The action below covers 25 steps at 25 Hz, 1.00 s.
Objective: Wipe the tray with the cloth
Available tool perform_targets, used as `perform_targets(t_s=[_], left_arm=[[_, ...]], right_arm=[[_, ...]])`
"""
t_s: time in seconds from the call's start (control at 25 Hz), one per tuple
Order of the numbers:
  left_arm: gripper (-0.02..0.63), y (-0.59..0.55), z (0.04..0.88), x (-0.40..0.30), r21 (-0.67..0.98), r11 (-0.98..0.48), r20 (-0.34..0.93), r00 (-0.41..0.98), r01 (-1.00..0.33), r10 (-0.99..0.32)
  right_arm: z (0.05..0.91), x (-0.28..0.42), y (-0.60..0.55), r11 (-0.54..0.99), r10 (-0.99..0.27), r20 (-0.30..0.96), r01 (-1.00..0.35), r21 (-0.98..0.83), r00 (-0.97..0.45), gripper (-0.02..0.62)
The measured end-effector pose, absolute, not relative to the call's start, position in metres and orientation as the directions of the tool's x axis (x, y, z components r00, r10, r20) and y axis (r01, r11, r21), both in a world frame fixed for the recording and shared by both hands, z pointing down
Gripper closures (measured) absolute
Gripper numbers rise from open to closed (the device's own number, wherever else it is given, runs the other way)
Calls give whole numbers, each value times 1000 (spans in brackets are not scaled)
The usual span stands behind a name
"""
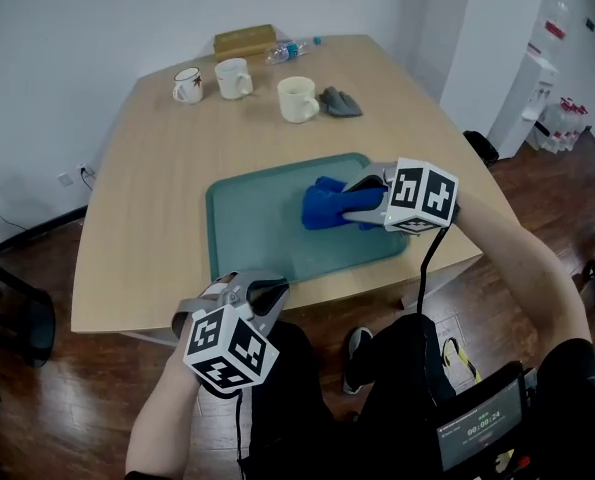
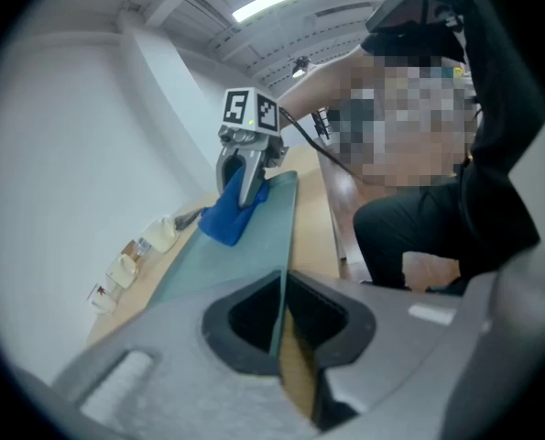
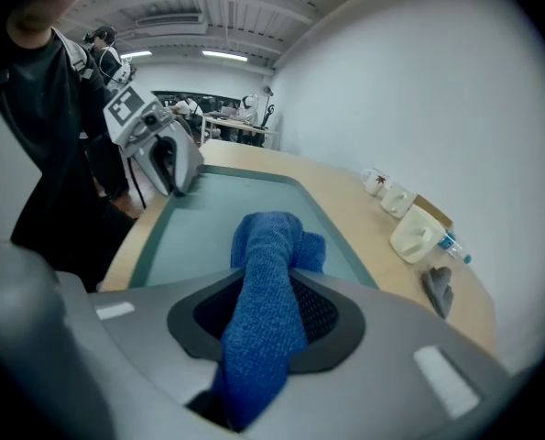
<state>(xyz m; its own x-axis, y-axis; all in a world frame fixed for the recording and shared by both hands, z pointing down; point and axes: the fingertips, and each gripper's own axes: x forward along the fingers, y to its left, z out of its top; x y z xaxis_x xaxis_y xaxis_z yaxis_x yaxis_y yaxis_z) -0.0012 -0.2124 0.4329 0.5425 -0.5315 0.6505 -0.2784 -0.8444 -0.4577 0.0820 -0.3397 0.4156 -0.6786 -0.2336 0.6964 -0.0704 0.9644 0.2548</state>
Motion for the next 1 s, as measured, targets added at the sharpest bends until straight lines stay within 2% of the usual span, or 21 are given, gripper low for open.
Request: perform_targets(t_s=[0.32, 0.76, 0.88, 1.0], left_arm=[[580, -214, 433, -2, -450, -847, 656, 538, -284, -529], [580, -210, 429, 0, -465, -842, 642, 552, -272, -533], [580, -209, 429, 1, -467, -843, 640, 556, -268, -531], [580, -210, 429, 1, -465, -845, 638, 561, -265, -527]], right_arm=[[414, 89, -260, 994, -37, 707, 47, 99, -707, 483], [407, 91, -262, 998, 35, 668, 59, 13, -743, 483], [402, 92, -282, 998, -11, 666, 36, 56, -746, 483], [402, 96, -331, 985, -144, 679, -38, 168, -720, 483]])
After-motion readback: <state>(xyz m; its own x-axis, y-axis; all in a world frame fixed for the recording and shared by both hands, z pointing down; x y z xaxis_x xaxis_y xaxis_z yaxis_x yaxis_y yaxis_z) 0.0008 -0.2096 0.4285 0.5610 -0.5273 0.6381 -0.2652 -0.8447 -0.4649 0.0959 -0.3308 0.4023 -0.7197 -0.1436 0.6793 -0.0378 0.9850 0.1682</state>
